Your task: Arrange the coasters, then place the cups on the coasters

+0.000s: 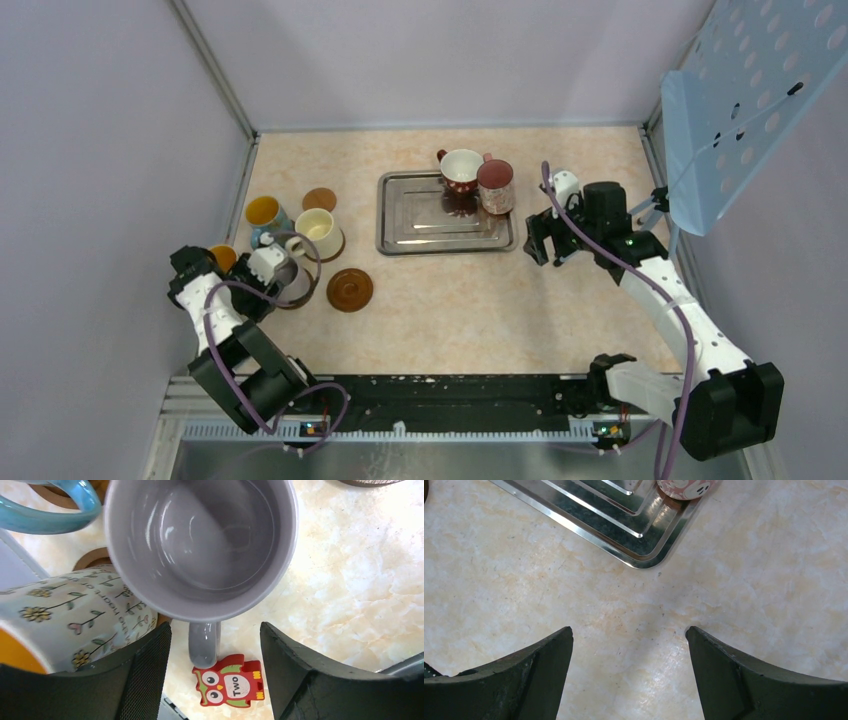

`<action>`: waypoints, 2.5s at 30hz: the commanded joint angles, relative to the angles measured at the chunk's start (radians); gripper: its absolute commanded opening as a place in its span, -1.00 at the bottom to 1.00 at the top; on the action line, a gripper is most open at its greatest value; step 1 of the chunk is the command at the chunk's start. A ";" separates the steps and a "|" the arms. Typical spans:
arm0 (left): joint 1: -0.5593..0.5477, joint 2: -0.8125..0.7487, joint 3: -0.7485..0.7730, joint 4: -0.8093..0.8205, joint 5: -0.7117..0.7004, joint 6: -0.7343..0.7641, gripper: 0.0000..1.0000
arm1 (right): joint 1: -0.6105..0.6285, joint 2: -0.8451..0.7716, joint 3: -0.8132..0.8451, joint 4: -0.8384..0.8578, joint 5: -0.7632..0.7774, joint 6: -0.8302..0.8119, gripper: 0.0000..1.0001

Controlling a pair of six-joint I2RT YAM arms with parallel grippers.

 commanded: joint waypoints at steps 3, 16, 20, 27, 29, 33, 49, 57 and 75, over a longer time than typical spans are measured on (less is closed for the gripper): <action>0.005 -0.031 0.156 -0.160 0.120 0.029 0.60 | -0.007 -0.018 -0.012 0.039 -0.021 0.009 0.67; -0.357 0.186 0.503 -0.170 0.050 -0.424 0.91 | -0.007 -0.011 -0.014 0.041 -0.033 0.026 0.67; -0.450 0.260 0.521 -0.079 -0.060 -0.508 0.89 | -0.008 -0.019 -0.022 0.041 -0.030 0.030 0.68; -0.476 0.421 0.610 -0.083 -0.168 -0.544 0.87 | -0.008 -0.024 -0.022 0.030 -0.014 0.022 0.67; -0.476 0.449 0.629 -0.102 -0.178 -0.541 0.88 | -0.008 -0.026 -0.023 0.030 -0.012 0.021 0.67; -0.479 0.472 0.623 -0.099 -0.179 -0.531 0.90 | -0.007 -0.026 -0.027 0.029 -0.007 0.019 0.67; -0.511 0.496 0.545 -0.122 -0.156 -0.553 0.46 | -0.007 -0.003 -0.011 0.031 -0.012 0.006 0.67; -0.515 0.489 0.544 -0.157 -0.131 -0.557 0.08 | -0.007 0.000 -0.012 0.034 -0.017 0.005 0.67; -0.734 0.609 1.123 -0.200 -0.008 -0.659 0.97 | -0.008 0.072 0.090 0.059 -0.036 0.021 0.67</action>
